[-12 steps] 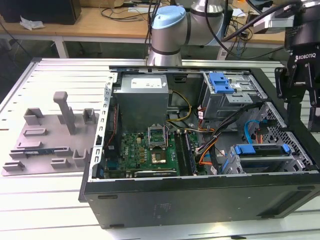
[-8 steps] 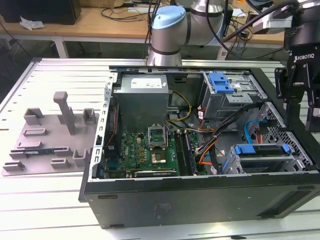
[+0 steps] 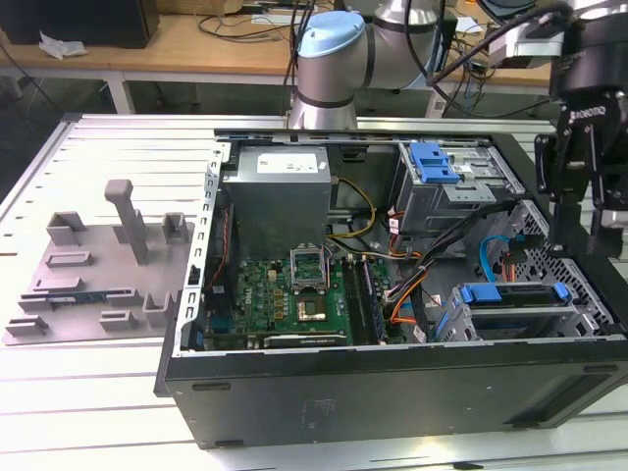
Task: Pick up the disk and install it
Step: 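Insert the first disk wire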
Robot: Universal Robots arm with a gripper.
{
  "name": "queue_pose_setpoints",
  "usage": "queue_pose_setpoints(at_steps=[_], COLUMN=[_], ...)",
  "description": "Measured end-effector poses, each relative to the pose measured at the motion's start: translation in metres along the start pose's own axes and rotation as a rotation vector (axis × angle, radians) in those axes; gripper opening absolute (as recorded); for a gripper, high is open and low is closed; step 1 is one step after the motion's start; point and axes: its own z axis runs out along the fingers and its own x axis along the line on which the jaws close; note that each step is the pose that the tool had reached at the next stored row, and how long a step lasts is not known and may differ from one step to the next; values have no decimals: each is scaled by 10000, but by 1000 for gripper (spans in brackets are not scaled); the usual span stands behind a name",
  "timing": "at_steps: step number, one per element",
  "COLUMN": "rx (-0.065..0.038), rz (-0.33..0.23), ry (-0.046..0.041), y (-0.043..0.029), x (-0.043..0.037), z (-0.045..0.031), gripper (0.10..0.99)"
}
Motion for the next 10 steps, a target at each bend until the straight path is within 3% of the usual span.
queue_pose_setpoints(at_steps=[4, 10], rx=[11, 48], rz=[6, 29], ry=[50, 59], y=[32, 67], x=[-270, -376], z=[-94, -18], gripper=[565, 565])
